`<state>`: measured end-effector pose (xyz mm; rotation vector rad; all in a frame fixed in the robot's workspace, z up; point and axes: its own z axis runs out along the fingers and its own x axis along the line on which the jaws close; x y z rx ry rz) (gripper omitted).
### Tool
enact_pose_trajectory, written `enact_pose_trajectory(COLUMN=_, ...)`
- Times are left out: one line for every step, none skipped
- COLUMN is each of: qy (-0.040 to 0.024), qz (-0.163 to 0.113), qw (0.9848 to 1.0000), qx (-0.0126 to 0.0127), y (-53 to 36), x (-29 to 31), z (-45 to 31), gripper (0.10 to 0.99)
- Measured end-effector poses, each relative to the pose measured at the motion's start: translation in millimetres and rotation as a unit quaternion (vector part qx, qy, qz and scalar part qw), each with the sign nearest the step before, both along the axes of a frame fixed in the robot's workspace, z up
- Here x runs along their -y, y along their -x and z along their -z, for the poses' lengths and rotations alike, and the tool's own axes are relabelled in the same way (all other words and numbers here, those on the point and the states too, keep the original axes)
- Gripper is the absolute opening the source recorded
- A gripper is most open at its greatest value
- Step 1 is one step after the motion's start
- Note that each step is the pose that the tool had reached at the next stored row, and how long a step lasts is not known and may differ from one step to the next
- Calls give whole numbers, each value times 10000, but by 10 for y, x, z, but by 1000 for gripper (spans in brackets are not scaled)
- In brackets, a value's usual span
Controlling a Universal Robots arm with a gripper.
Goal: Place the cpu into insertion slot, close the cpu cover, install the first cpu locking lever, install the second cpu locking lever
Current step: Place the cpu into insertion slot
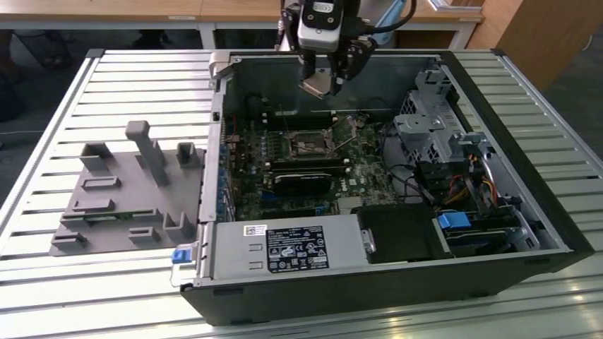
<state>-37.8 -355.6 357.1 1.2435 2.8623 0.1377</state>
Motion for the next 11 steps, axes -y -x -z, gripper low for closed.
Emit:
enact_pose_trajectory(qy=0, qz=28, qw=10000, qx=0, y=0, x=0, z=1, gripper=541)
enact_pose_trajectory(qy=0, qz=57, qw=10000, qx=0, y=0, x=0, z=1, gripper=541)
enact_pose_trajectory(qy=0, qz=90, qw=10000, qx=0, y=0, x=0, z=1, gripper=541)
enact_pose_trajectory(qy=0, qz=121, qw=9999, qx=0, y=0, x=0, z=2, gripper=541)
enact_pose_trajectory(qy=0, qz=151, qw=9999, qx=0, y=0, x=0, z=2, gripper=541)
enact_pose_trajectory(qy=0, qz=181, qw=9998, qx=0, y=0, x=0, z=3, gripper=541)
enact_pose_trajectory(qy=0, qz=210, qw=9998, qx=0, y=0, x=0, z=3, gripper=541)
enact_pose_trajectory(qy=0, qz=239, qw=9997, qx=0, y=0, x=0, z=3, gripper=541)
enact_pose_trajectory(qy=0, qz=266, qw=9996, qx=0, y=0, x=0, z=4, gripper=541)
enact_pose_trajectory(qy=0, qz=294, qw=9996, qx=0, y=0, x=0, z=4, gripper=541)
enact_pose_trajectory(qy=0, qz=323, qw=9995, qx=0, y=0, x=0, z=4, gripper=541)
